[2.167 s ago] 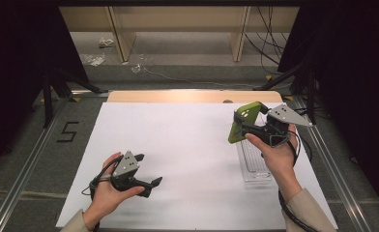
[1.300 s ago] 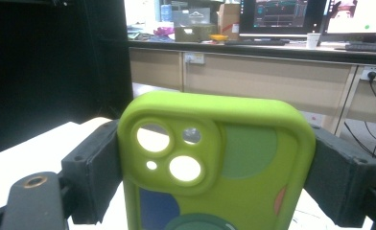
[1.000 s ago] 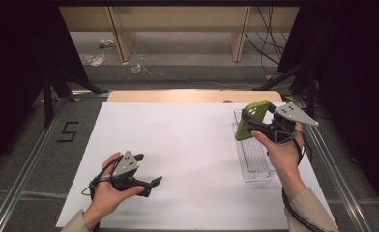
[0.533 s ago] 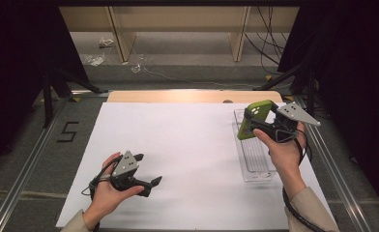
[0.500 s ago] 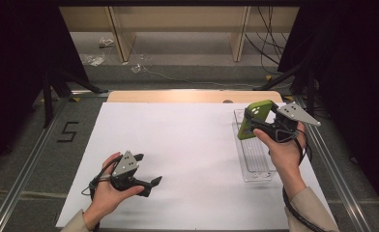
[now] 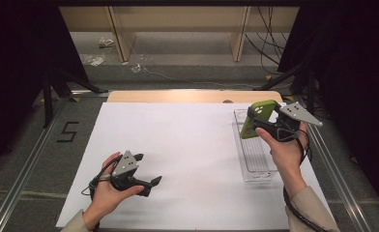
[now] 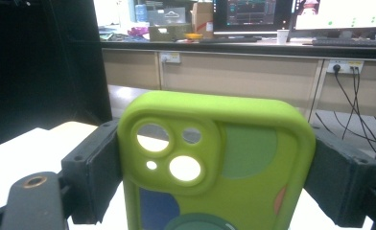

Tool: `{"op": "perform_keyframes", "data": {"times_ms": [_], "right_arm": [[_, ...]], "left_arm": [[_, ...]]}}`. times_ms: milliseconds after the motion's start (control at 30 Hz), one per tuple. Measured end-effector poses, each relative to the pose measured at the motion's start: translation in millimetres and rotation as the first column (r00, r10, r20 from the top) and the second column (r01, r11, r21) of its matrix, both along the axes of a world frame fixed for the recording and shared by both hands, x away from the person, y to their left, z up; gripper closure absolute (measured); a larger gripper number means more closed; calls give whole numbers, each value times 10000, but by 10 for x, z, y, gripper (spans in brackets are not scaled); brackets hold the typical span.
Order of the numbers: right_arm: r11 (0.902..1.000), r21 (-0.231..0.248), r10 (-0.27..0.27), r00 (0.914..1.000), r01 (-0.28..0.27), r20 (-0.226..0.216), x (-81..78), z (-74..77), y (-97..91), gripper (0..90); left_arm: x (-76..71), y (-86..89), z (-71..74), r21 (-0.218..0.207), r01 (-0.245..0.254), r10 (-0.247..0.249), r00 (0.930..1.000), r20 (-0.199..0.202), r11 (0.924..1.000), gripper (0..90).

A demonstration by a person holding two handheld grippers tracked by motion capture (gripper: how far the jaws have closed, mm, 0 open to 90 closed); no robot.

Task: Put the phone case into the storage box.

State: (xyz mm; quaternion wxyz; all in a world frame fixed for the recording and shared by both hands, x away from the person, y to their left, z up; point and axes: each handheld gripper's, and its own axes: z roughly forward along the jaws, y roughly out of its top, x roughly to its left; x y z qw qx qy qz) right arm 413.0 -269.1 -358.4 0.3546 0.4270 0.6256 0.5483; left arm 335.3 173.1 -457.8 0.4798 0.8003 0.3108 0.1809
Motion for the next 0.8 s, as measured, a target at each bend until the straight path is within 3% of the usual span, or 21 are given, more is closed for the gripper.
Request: {"op": "perform_keyframes", "data": {"times_ms": [800], "right_arm": [[9986,-113,-511,9987,511,-5,60,-63,-75,168]], "left_arm": [[6,10,-1,33,-52,52,10000,20,10000,5]]}}
